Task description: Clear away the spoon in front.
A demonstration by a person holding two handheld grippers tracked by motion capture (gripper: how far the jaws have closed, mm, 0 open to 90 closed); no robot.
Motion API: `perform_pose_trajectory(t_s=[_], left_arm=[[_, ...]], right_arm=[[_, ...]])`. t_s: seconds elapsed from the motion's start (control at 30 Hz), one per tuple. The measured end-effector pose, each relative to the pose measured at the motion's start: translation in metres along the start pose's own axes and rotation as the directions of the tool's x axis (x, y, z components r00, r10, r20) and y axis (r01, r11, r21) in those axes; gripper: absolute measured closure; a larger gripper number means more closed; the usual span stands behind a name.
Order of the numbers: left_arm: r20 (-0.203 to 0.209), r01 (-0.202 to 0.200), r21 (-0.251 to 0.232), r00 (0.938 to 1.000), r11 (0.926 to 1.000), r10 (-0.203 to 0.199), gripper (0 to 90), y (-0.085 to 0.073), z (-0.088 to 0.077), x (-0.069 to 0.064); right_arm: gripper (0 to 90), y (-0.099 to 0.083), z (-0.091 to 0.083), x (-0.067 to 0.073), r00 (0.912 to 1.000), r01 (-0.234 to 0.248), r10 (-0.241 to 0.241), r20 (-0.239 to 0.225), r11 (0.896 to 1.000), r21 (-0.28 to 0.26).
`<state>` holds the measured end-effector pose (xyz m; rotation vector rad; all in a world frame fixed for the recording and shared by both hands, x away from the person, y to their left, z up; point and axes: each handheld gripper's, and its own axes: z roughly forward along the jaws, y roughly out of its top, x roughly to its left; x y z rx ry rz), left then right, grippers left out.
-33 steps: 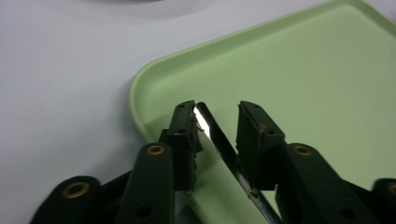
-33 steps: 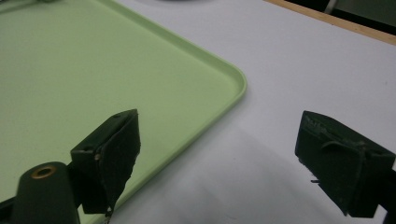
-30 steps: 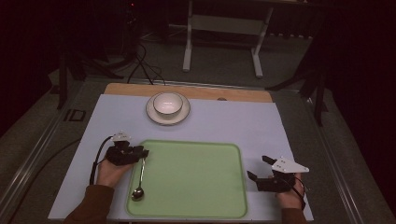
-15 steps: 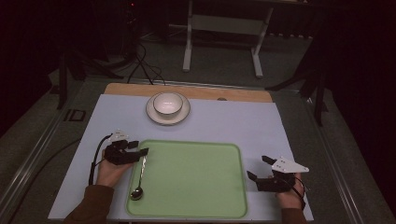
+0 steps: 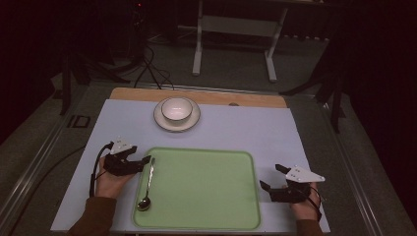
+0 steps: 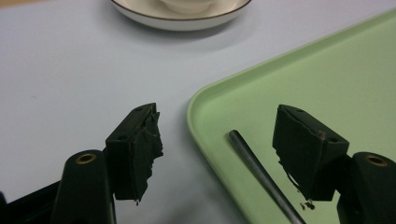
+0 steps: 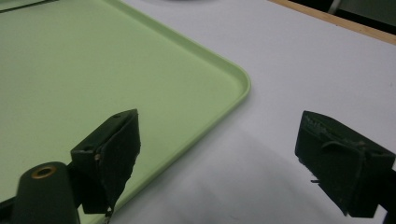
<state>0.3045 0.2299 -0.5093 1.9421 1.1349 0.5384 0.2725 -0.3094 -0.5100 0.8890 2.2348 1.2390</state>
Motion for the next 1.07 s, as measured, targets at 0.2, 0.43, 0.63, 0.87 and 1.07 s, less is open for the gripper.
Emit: perform_pose_trajectory(t_s=[0.2,0.43,0.63,0.87,1.07], left_arm=[[-0.041,-0.004,-0.051,0.9991,0.9987,0.002,32.4,-0.002,-0.019,0.0],[-0.059,0.031,-0.109,0.9976,0.9935,-0.038,33.1,-0.008,-0.037,0.005],[-0.089,0.064,-0.164,0.9928,0.9844,-0.08,33.2,-0.016,-0.056,0.013],[-0.112,0.105,-0.228,0.9849,0.968,-0.133,33.2,-0.024,-0.077,0.021],[-0.133,0.123,-0.249,0.978,0.9606,-0.16,33.3,-0.03,-0.086,0.027]], right_arm=[[13.8,0.0,-0.001,0.0,1.0,-0.001,0.001,0.002,1.0,-0.008],[13.8,0.0,-0.003,-0.001,1.0,-0.007,0.007,0.005,1.0,-0.019],[13.8,-0.001,-0.01,-0.006,0.9993,-0.036,0.036,0.006,0.998,-0.054],[13.8,-0.002,-0.02,-0.012,0.998,-0.061,0.063,0.011,0.992,-0.111],[13.8,-0.002,-0.021,-0.012,0.998,-0.062,0.063,0.009,0.992,-0.108]])
